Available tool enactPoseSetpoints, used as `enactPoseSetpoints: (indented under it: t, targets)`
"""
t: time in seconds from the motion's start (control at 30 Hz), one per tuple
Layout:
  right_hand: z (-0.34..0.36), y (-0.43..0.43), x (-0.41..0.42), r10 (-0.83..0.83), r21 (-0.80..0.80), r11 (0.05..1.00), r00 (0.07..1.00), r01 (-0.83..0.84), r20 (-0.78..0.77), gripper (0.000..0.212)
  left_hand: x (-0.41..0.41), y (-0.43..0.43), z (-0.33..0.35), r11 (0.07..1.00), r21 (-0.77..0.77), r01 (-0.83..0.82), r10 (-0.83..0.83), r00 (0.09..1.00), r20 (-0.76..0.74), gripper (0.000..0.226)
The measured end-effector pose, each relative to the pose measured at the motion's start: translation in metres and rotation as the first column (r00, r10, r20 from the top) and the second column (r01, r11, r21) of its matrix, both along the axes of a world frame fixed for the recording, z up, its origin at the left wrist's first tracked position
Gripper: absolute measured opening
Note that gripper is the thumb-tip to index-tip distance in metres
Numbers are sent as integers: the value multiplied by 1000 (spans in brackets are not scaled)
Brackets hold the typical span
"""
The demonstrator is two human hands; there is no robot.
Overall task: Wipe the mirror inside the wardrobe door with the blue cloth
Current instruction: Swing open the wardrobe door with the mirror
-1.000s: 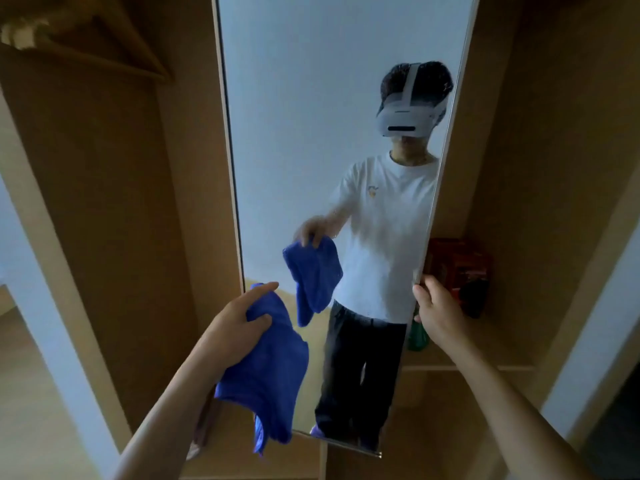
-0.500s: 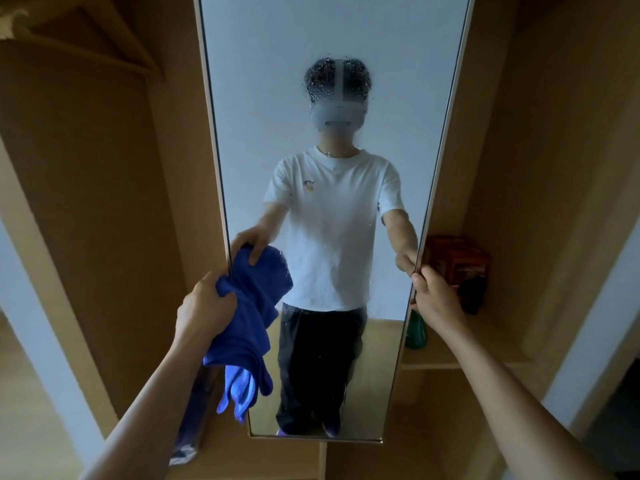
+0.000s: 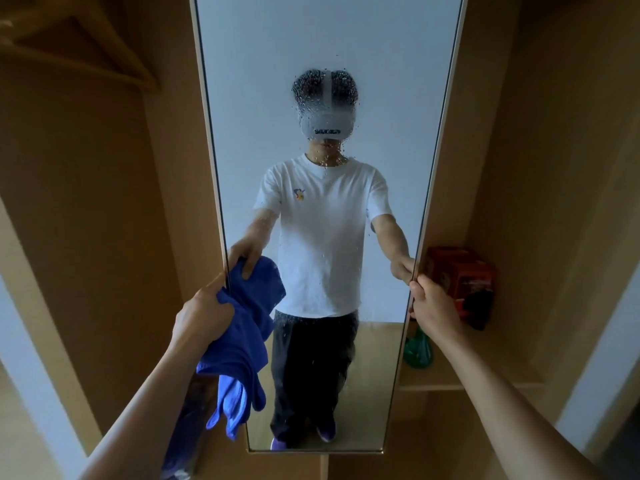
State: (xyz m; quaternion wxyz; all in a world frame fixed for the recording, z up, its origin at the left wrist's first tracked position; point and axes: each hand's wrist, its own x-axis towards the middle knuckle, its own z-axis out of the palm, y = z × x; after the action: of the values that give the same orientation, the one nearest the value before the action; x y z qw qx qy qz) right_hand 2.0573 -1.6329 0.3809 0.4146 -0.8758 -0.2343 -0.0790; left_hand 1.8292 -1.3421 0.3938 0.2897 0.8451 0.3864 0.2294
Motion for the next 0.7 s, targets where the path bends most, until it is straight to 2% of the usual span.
enactPoseSetpoints:
  t: [0.33, 0.7]
  targets:
    - [0, 11, 15, -42, -56, 997, 998, 44, 38, 32, 7, 1, 3, 997, 16, 70, -70, 998, 0, 81]
    - [6, 19, 26, -41, -42, 998, 999, 41, -3, 34, 11, 8, 7, 994, -3, 110, -110, 993, -33, 85]
